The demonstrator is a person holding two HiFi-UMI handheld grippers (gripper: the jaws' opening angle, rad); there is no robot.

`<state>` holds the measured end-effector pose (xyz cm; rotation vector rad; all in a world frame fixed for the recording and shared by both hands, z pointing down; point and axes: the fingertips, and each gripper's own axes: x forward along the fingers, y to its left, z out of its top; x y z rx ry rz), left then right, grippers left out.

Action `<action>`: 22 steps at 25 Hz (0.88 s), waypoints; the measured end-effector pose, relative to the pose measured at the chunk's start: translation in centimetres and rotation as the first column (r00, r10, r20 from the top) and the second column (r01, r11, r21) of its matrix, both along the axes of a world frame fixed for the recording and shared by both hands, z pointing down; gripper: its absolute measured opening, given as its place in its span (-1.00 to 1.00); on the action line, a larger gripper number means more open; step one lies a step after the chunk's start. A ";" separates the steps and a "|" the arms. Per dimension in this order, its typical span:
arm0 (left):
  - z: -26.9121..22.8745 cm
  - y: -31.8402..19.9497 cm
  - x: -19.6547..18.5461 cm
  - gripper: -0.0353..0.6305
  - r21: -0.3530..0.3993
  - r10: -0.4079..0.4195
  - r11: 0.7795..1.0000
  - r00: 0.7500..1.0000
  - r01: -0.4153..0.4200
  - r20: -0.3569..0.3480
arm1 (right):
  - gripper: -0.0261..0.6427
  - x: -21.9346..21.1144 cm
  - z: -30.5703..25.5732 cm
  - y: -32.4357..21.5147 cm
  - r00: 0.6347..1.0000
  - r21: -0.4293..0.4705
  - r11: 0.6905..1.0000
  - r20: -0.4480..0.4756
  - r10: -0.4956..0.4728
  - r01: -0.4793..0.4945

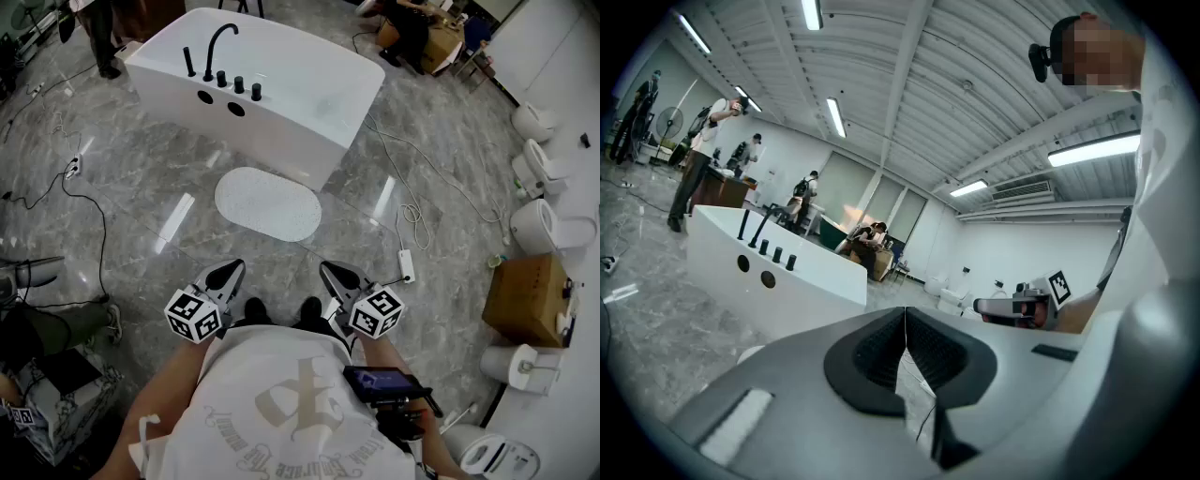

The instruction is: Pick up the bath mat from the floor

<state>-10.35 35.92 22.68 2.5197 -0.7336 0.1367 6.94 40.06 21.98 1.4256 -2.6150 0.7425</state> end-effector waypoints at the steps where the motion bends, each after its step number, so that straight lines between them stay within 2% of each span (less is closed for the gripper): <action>1: -0.1 0.0 0.1 -0.87 0.000 -0.001 1.000 1.000 0.001 -0.002 | -0.90 0.0 -0.2 -0.1 1.000 0.003 1.000 -0.002 -0.003 0.003; 8: -0.5 -0.1 0.2 -0.87 0.012 -0.010 1.000 1.000 0.010 0.011 | -0.90 -0.3 -0.9 -1.0 0.999 0.034 0.999 -0.016 -0.037 0.038; 15: -0.5 -0.2 0.8 -0.87 0.012 -0.009 1.000 1.000 0.008 0.025 | -0.90 -0.9 -0.7 -0.6 0.990 0.063 0.991 -0.092 -0.111 0.117; 22: 0.4 0.3 1.8 -0.87 -0.028 -0.019 0.999 1.000 0.020 0.021 | -0.90 -0.1 1.0 -0.3 0.997 0.014 0.997 0.000 -0.075 0.075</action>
